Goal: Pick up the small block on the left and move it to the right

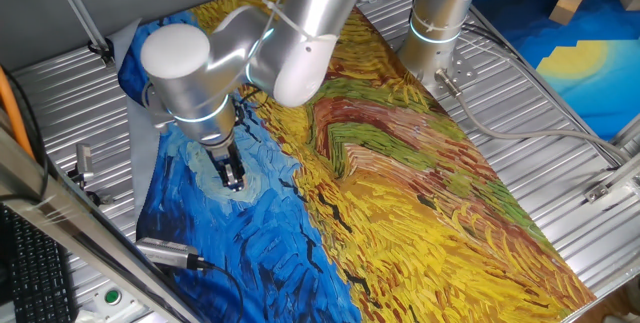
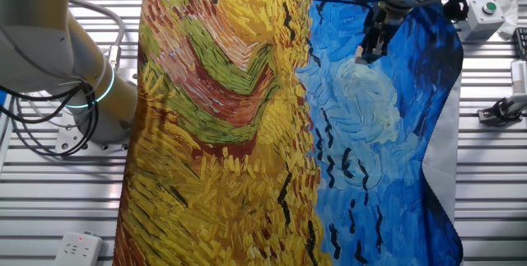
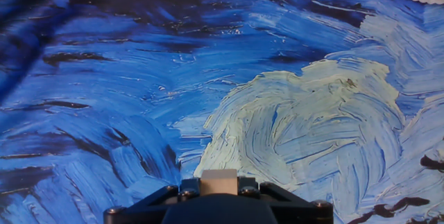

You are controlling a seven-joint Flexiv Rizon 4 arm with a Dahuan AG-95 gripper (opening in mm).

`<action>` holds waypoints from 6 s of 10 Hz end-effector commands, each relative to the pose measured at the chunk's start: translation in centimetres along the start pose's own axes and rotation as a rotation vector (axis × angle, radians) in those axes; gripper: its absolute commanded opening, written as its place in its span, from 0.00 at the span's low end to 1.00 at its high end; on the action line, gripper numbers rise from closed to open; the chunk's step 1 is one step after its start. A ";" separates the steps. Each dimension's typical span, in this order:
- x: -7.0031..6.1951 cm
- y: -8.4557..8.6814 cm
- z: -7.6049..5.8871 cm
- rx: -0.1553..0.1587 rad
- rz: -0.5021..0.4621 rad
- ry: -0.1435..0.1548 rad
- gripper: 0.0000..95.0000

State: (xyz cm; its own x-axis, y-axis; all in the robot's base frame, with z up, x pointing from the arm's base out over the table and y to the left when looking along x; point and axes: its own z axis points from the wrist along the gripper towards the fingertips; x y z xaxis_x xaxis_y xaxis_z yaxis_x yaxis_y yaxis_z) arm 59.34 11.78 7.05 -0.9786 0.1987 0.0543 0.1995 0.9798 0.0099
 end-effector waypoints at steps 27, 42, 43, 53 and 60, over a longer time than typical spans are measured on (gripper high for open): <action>0.1 5.4 1.7 -0.028 -0.003 -0.040 0.00; 0.1 5.6 5.0 -0.014 -0.004 -0.064 0.00; 0.1 5.6 5.0 -0.015 -0.005 -0.064 0.00; 0.0 5.5 3.9 -0.021 -0.058 -0.111 1.00; 0.9 2.9 -0.1 0.002 -0.083 -0.088 0.00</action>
State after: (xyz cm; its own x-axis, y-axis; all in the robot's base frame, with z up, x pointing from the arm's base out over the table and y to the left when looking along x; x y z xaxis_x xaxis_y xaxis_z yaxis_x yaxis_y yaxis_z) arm 59.07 14.56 7.19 -0.9927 0.1156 -0.0340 0.1153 0.9933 0.0101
